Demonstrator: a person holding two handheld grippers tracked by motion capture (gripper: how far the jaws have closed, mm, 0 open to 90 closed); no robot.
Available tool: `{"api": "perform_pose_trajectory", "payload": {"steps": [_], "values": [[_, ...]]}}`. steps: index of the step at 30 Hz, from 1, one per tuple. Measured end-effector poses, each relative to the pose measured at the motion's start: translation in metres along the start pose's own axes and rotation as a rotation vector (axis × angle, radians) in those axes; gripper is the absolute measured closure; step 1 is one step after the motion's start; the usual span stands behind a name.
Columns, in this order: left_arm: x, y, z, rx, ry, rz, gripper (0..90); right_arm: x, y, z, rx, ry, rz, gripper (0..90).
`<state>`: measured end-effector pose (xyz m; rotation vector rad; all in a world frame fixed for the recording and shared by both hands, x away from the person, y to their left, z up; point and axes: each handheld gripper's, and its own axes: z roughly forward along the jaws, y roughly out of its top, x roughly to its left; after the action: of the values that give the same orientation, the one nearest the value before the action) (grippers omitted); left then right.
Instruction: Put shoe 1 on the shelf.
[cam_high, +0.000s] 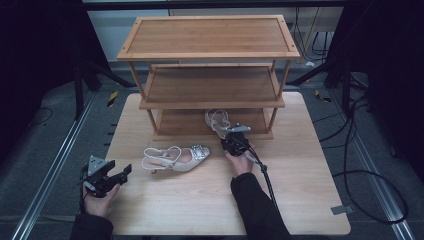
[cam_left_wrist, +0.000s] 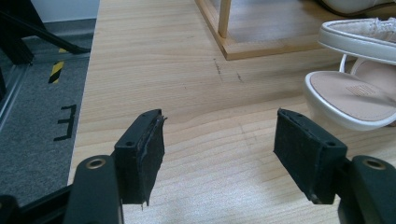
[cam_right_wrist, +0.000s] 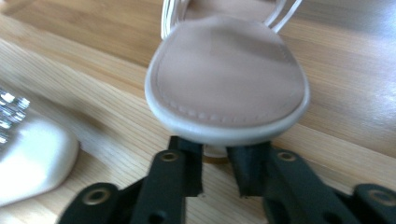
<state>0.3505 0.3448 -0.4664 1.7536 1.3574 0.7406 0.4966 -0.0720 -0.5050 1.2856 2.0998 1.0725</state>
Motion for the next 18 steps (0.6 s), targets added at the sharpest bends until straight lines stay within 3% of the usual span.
{"api": "perform_pose_trajectory", "payload": {"steps": [7,12,18], "values": [[0.0,0.0,0.0,0.001,0.0,0.002,32.1,0.009,0.01,0.0,-0.026,0.021,-0.021,77.9],[0.0,0.0,-0.001,-0.002,-0.001,0.001,32.1,0.015,0.021,0.009,-0.031,0.038,0.007,77.2],[0.0,0.0,0.0,-0.001,-0.001,0.001,32.1,0.023,0.024,0.018,-0.043,0.056,0.004,76.2]]}}
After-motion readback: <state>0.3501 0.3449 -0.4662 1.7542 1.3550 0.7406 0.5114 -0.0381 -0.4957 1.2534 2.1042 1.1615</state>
